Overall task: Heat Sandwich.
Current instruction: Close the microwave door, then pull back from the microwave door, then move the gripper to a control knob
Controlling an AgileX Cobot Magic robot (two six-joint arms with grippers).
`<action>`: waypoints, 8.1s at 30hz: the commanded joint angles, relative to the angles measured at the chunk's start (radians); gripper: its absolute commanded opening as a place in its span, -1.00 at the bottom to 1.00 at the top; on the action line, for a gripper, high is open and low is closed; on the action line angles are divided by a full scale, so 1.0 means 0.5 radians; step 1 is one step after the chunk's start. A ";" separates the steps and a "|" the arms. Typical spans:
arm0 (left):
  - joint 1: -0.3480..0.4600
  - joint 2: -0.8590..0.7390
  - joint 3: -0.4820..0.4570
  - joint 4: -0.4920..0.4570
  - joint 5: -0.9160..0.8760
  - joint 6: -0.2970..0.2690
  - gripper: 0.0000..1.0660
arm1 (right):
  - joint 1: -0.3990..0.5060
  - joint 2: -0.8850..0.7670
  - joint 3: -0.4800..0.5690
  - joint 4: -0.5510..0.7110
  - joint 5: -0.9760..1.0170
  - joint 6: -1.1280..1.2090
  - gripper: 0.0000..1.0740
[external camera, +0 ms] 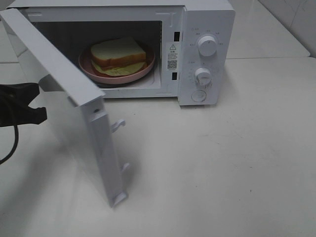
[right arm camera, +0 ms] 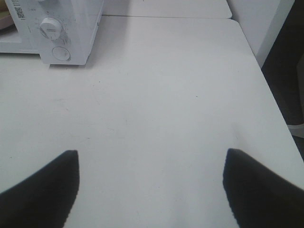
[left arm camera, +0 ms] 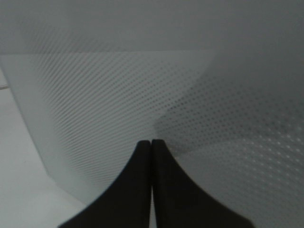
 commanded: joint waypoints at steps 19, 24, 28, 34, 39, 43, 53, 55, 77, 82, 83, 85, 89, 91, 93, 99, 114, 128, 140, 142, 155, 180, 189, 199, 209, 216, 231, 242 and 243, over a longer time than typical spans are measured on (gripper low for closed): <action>-0.538 0.322 -0.490 -0.628 -0.028 0.324 -1.00 | -0.016 -0.054 0.002 0.004 -0.024 -0.008 0.41; -0.618 0.422 -0.646 -0.734 -0.022 0.378 -1.00 | -0.016 -0.054 0.002 0.004 -0.024 -0.008 0.41; -0.648 0.468 -0.732 -0.780 0.012 0.382 -1.00 | -0.016 -0.054 0.002 0.002 -0.024 -0.008 0.41; -0.670 0.584 -0.912 -0.828 0.028 0.428 -1.00 | -0.016 -0.054 0.002 0.002 -0.024 -0.008 0.41; -0.670 0.648 -1.054 -0.854 0.094 0.428 -1.00 | -0.016 -0.054 0.002 0.002 -0.024 -0.008 0.41; -0.670 0.712 -1.178 -0.902 0.132 0.428 -1.00 | -0.016 -0.054 0.002 0.002 -0.024 -0.008 0.41; -0.670 0.828 -1.378 -1.160 0.180 0.618 -1.00 | -0.016 -0.054 0.002 0.002 -0.024 -0.008 0.41; -0.670 0.830 -1.390 -1.178 0.194 0.626 -1.00 | -0.016 -0.054 0.002 0.002 -0.024 -0.008 0.41; -0.894 0.466 -1.060 -1.150 0.654 0.632 -1.00 | -0.016 -0.054 0.002 0.002 -0.024 -0.008 0.41; -0.894 0.340 -1.060 -1.150 1.188 0.632 -0.70 | -0.016 -0.054 0.002 0.002 -0.024 -0.008 0.41; -0.894 0.312 -1.060 -1.148 1.302 0.638 -0.46 | -0.016 -0.054 0.002 0.002 -0.024 -0.008 0.41; -0.894 0.270 -1.060 -1.150 1.490 0.638 0.13 | -0.016 -0.054 0.002 0.002 -0.024 -0.008 0.41; -0.894 0.174 -1.060 -1.126 1.834 0.640 0.88 | -0.016 -0.054 0.002 0.002 -0.024 -0.008 0.41; -0.894 0.148 -1.060 -1.112 1.898 0.644 0.87 | -0.016 -0.054 0.002 0.002 -0.024 -0.008 0.41; -0.894 0.092 -1.060 -1.040 2.056 0.644 0.86 | -0.016 -0.054 0.002 0.002 -0.024 -0.008 0.41; -0.886 -0.090 -1.064 -0.966 2.578 0.610 0.86 | -0.016 -0.054 0.002 0.002 -0.024 -0.008 0.41; -0.320 -0.310 -1.070 -0.952 3.348 0.426 0.85 | -0.016 -0.054 0.002 0.002 -0.024 -0.008 0.41; 0.398 -0.812 -1.070 -0.830 3.954 0.372 0.85 | -0.016 -0.054 0.002 0.002 -0.024 -0.008 0.41; 0.596 -1.542 -0.858 -0.696 4.106 0.358 0.83 | -0.016 -0.054 0.002 0.002 -0.024 -0.008 0.41; 0.596 -1.600 -0.824 -0.688 4.106 0.358 0.83 | -0.016 -0.054 0.002 0.002 -0.024 -0.008 0.41; 0.596 -2.366 -0.476 -0.640 4.074 0.348 0.83 | -0.016 -0.054 0.002 0.002 -0.024 -0.008 0.41; 0.596 -3.232 -0.328 -0.612 3.922 0.278 0.83 | -0.016 -0.054 0.002 0.002 -0.024 -0.008 0.41; 0.596 -3.232 -0.328 -0.612 3.922 0.278 0.83 | -0.016 -0.054 0.002 0.002 -0.024 -0.008 0.41; 0.596 -3.232 -0.328 -0.612 3.922 0.278 0.83 | -0.016 -0.054 0.002 0.002 -0.024 -0.008 0.41; 0.596 -3.232 -0.328 -0.612 3.922 0.278 0.83 | -0.016 -0.054 0.002 0.002 -0.024 -0.008 0.41; 0.596 -3.232 -0.328 -0.612 3.922 0.278 0.83 | -0.016 -0.054 0.002 0.002 -0.024 -0.008 0.41; 0.596 -3.232 -0.328 -0.612 3.922 0.278 0.83 | -0.016 -0.054 0.000 -0.002 -0.026 -0.008 0.41; 0.596 -3.232 -0.328 -0.612 3.922 0.278 0.83 | -0.016 0.232 -0.074 -0.006 -0.288 -0.016 0.44; 0.596 -3.232 -0.328 -0.612 3.922 0.278 0.83 | -0.016 0.264 -0.074 -0.006 -0.318 -0.016 0.44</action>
